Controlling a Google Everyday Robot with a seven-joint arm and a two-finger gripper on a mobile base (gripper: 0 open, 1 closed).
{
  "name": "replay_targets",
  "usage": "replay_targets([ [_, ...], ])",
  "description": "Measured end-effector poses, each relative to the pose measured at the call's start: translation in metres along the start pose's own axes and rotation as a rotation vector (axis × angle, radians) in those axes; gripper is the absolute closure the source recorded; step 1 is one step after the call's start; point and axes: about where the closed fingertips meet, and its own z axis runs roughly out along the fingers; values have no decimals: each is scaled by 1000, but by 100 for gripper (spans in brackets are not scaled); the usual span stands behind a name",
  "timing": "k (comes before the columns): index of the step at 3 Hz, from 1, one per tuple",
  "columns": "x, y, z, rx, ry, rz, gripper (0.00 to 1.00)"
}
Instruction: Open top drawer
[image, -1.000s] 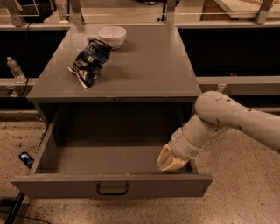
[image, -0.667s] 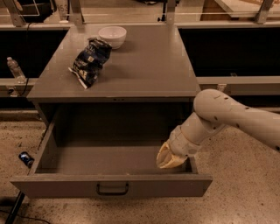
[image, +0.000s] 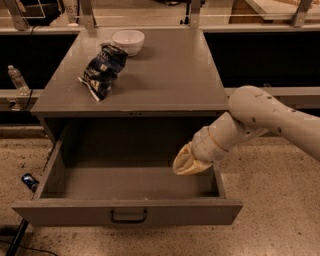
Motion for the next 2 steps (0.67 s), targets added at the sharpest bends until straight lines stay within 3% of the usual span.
replay_targets([
  [2, -41, -9, -55, 66, -158, 16, 100],
])
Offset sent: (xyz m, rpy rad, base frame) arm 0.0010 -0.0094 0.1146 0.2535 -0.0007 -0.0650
